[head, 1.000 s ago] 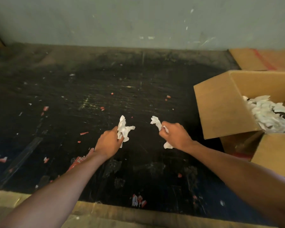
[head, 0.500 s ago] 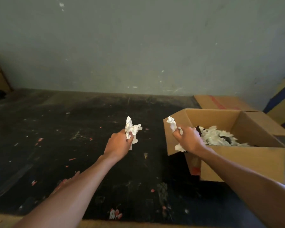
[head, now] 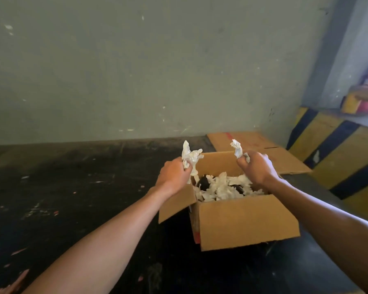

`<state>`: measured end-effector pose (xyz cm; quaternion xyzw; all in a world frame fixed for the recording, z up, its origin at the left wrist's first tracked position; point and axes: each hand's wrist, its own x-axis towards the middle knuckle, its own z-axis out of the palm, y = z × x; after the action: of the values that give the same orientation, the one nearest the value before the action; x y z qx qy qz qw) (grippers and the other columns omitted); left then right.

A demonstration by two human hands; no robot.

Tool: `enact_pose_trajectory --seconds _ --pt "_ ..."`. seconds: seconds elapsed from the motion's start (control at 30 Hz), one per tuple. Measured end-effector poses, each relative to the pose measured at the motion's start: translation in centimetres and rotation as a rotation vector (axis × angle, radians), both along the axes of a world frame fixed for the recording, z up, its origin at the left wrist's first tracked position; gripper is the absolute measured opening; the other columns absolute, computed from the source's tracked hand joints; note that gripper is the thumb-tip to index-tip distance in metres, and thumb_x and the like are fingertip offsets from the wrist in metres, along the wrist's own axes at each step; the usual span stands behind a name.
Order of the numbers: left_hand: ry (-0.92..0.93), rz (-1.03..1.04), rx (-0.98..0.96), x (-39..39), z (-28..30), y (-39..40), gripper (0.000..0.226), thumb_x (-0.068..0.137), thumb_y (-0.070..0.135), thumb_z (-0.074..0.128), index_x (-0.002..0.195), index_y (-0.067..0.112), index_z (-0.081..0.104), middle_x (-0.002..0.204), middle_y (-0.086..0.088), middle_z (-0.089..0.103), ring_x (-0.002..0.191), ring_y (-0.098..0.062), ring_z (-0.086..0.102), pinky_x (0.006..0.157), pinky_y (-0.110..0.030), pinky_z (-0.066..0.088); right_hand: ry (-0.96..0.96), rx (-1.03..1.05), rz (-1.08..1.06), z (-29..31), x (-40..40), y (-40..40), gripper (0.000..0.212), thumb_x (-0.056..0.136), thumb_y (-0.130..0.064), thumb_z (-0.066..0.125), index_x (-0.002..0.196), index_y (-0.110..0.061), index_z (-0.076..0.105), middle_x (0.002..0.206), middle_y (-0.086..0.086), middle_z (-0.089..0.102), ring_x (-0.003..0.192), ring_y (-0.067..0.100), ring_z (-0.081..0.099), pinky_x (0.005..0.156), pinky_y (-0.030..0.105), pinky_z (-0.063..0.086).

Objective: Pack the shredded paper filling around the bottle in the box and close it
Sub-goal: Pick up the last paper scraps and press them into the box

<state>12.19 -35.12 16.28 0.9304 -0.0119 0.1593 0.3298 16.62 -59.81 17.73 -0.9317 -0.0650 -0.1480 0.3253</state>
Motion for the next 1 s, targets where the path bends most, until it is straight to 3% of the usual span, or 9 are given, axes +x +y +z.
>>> enact_pose_trajectory --seconds 0.2,0.3,0.37,0.47,0.53,0.6,0.7,0.83,1.0 --pt "0.104 0.04 -0.002 9.4 -1.6 -7.7 0.034 0.101 0.034 0.036 0.075 0.021 0.055 0.068 0.001 0.055 0.07 -0.025 0.057 0.054 -0.031 0.034 0.062 -0.075 0.034 -1.6 9.0 -5.7 0.024 0.089 -0.033 0.046 0.08 -0.015 0.06 0.076 0.004 0.064 0.065 0.024 0.06 0.057 0.038 0.053" --pt "0.19 0.107 -0.01 13.1 -3.2 -10.1 0.031 0.101 0.032 0.039 0.08 0.018 0.056 0.067 0.0 0.056 0.062 -0.018 0.053 0.052 -0.031 0.034 0.119 -0.157 0.077 -3.2 13.3 -7.3 0.026 0.092 -0.033 0.044 0.072 -0.019 0.053 0.08 0.004 0.063 0.069 0.024 0.058 0.057 0.034 0.046" --pt "0.235 0.161 0.049 14.9 -4.5 -11.0 0.032 0.101 0.037 0.039 0.086 0.016 0.058 0.07 0.002 0.059 0.067 -0.018 0.057 0.06 -0.032 0.039 0.165 -0.265 0.142 -4.3 15.9 -7.7 0.028 0.096 -0.034 0.042 0.077 -0.02 0.056 0.085 0.003 0.062 0.086 0.021 0.056 0.077 0.04 0.05" --pt "0.37 0.163 0.055 17.1 -6.8 -11.5 0.024 0.098 0.04 0.047 0.105 0.021 0.059 0.1 -0.001 0.067 0.091 -0.021 0.064 0.081 -0.038 0.052 0.315 -0.395 0.232 -5.9 18.9 -7.7 0.034 0.099 -0.04 0.04 0.1 -0.017 0.065 0.09 0.002 0.064 0.091 0.02 0.061 0.085 0.039 0.05" --pt "0.505 0.146 0.049 18.3 -8.0 -11.5 0.044 0.092 0.044 0.058 0.13 0.024 0.048 0.132 -0.006 0.056 0.115 -0.027 0.057 0.098 -0.045 0.048 0.402 -0.443 0.26 -7.0 20.3 -7.4 0.042 0.099 -0.043 0.04 0.122 -0.013 0.057 0.115 0.009 0.062 0.099 0.027 0.061 0.082 0.039 0.049" --pt "0.651 0.148 0.113 19.2 -8.8 -11.3 0.079 0.084 0.047 0.068 0.148 0.028 0.025 0.154 -0.01 0.028 0.137 -0.039 0.034 0.109 -0.051 0.036 0.419 -0.463 0.295 -8.2 21.5 -7.2 0.056 0.097 -0.049 0.041 0.142 -0.016 0.038 0.144 0.013 0.042 0.125 0.037 0.048 0.098 0.049 0.045" --pt "0.826 0.091 0.221 20.3 -9.7 -11.1 0.104 0.085 0.046 0.068 0.154 0.035 -0.01 0.163 -0.01 -0.011 0.147 -0.048 -0.004 0.118 -0.056 0.015 0.465 -0.49 0.311 -10.1 23.1 -6.8 0.065 0.095 -0.056 0.039 0.15 -0.026 0.021 0.157 0.008 0.019 0.139 0.043 0.025 0.107 0.061 0.035" --pt "0.947 -0.005 0.254 21.5 -11.9 -12.4 0.093 0.09 0.069 0.042 0.149 0.041 -0.023 0.159 0.0 -0.032 0.143 -0.044 -0.026 0.117 -0.06 -0.004 0.587 -0.633 0.429 -14.1 24.3 -5.2 0.063 0.097 -0.058 0.026 0.152 -0.04 0.001 0.163 0.004 -0.015 0.146 0.044 -0.011 0.111 0.071 0.01" --pt "1.012 -0.115 0.505 21.9 -16.2 -13.6 0.085 0.089 0.076 0.023 0.147 0.04 -0.028 0.157 0.006 -0.034 0.147 -0.034 -0.024 0.116 -0.061 -0.004 0.758 -0.633 0.376 -19.8 25.6 -4.6 0.061 0.1 -0.048 0.011 0.155 -0.029 -0.007 0.162 0.011 -0.023 0.144 0.04 -0.028 0.113 0.064 -0.01"
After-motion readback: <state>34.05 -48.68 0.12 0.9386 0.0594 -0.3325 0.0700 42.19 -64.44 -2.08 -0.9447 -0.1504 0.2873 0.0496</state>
